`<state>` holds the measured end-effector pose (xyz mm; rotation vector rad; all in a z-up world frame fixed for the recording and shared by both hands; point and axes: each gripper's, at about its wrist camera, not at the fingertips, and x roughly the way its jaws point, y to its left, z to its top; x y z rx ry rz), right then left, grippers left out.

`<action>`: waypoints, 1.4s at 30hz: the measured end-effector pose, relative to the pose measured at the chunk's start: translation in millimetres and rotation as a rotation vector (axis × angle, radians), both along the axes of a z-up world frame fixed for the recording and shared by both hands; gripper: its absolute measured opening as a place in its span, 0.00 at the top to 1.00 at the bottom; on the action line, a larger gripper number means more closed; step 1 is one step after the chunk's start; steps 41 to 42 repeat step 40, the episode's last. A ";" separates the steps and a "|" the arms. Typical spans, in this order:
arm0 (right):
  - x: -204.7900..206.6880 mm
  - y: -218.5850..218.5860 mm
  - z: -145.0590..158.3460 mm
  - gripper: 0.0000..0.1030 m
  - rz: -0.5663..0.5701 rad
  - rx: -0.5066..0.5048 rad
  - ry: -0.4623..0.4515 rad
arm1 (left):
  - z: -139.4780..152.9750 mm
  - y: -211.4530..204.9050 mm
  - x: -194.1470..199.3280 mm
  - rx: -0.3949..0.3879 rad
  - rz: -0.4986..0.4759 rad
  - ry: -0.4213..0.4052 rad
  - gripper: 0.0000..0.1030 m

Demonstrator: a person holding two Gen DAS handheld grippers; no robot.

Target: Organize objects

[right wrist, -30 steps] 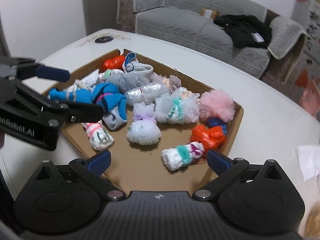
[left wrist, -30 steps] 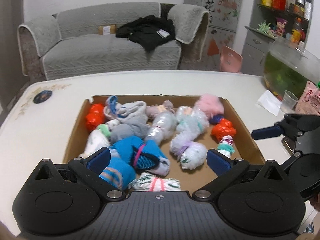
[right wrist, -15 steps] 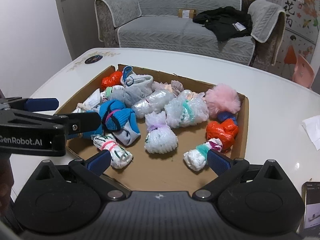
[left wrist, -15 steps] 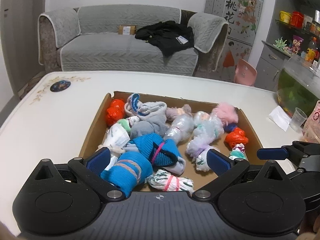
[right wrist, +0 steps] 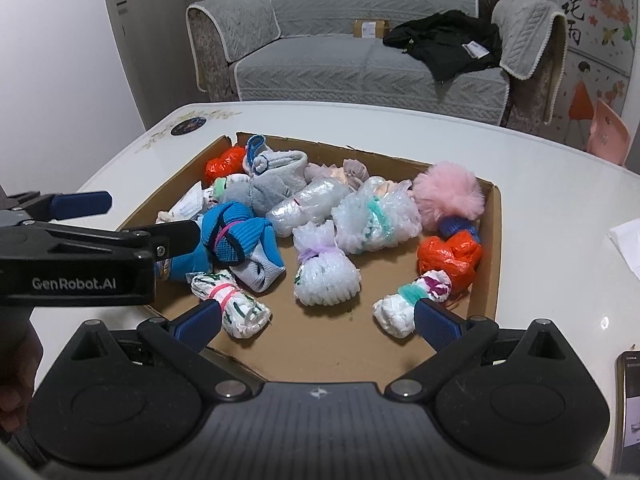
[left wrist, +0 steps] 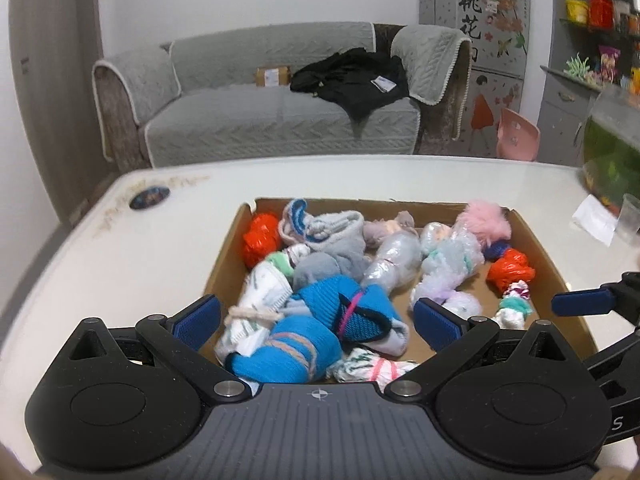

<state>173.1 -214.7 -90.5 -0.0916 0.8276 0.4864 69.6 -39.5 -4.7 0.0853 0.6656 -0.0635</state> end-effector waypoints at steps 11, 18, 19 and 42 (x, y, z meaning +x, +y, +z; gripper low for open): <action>1.5 1.8 -0.6 0.01 0.010 0.003 -0.003 | 2.1 4.0 2.5 0.004 -0.001 -0.010 0.00; 2.1 4.5 -0.1 0.01 0.017 0.002 -0.008 | 5.3 6.9 3.9 0.005 0.000 -0.015 0.00; 2.3 4.8 -0.2 0.01 0.018 0.003 -0.008 | 5.2 6.9 4.3 0.009 -0.002 -0.015 0.00; 1.5 13.1 -0.7 0.01 0.027 0.006 -0.011 | 15.4 6.5 4.1 0.003 -0.027 -0.049 0.00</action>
